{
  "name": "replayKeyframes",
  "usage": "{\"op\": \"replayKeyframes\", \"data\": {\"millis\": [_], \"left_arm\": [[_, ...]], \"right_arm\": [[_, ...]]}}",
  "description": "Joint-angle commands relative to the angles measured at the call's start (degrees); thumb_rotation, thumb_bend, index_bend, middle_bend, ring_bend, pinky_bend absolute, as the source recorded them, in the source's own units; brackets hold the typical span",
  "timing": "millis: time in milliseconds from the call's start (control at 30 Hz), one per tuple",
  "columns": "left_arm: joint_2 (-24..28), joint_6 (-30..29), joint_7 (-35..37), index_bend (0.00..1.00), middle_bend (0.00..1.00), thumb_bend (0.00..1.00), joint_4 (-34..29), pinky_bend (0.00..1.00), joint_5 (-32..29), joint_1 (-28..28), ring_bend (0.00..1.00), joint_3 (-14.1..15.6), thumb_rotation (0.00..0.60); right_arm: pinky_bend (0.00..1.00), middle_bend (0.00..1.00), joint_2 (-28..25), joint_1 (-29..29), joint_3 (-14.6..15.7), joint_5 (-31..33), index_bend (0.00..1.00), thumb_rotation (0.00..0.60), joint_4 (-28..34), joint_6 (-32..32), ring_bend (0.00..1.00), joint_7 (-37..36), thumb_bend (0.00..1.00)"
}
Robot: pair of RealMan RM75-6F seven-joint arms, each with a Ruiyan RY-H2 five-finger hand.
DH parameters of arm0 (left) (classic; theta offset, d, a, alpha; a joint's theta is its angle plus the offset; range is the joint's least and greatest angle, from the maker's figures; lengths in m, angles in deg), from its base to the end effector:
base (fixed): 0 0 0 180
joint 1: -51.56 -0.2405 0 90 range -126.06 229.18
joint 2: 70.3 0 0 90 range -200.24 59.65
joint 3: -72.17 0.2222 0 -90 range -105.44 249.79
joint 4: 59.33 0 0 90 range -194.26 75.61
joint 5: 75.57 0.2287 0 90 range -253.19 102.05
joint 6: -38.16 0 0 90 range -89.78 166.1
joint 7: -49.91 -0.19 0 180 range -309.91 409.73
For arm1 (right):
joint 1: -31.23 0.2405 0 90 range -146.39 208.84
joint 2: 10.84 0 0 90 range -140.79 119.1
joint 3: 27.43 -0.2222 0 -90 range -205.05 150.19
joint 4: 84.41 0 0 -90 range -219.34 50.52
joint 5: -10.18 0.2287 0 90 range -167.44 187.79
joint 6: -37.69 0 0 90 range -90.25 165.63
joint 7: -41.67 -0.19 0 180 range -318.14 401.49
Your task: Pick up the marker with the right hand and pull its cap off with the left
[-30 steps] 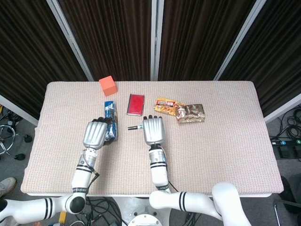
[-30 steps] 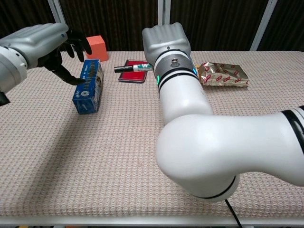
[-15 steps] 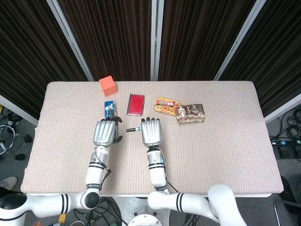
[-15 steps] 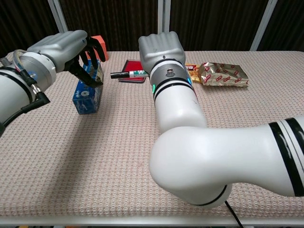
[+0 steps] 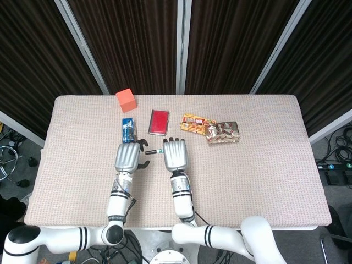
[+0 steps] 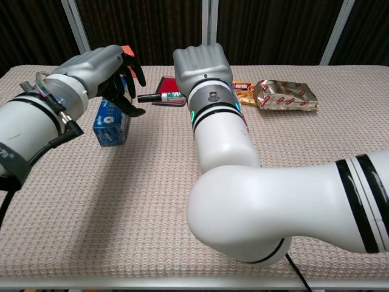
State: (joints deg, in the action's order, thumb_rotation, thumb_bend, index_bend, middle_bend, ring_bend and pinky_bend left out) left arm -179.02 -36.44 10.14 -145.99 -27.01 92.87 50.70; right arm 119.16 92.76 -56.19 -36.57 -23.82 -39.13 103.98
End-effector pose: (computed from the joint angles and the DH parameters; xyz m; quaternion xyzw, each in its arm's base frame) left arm -0.0569 0.3525 -0.0667 -0.6048 -0.4627 -0.4053 0.5058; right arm 0.0346 -0.3604 -0.1268 0.6796 -0.2949 0.3278 0.5863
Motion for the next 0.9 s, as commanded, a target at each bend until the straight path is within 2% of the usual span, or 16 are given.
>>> {"op": "replayKeyframes", "data": {"millis": [33,633,900], "left_arm": [[-0.7,-0.1,0.3,0.41,0.50,0.19,0.9,0.52,-0.3,0.5,0.44,-0.3,0.600],[-2.8,-0.5,3.3,0.50,0.57,0.21,4.5,0.60,-0.3,1.3,0.52,-1.2,0.600],[-3.0,-0.1,3.9,0.50,0.58,0.22,5.3,0.60,-1.0,1.1,0.53,-1.3,0.600]], "right_arm": [[0.61,0.64,0.0,0.1,0.1,0.2,0.71,0.600,0.0,-0.1,0.54,-0.1,0.33],[0.61,0.63,0.0,0.5,0.9,1.1,0.71,0.600,0.0,0.0,0.54,-0.5,0.33],[0.61,0.63,0.0,0.4,1.3,1.1,0.71,0.600,0.4,-0.4,0.54,-0.7,0.33]]}}
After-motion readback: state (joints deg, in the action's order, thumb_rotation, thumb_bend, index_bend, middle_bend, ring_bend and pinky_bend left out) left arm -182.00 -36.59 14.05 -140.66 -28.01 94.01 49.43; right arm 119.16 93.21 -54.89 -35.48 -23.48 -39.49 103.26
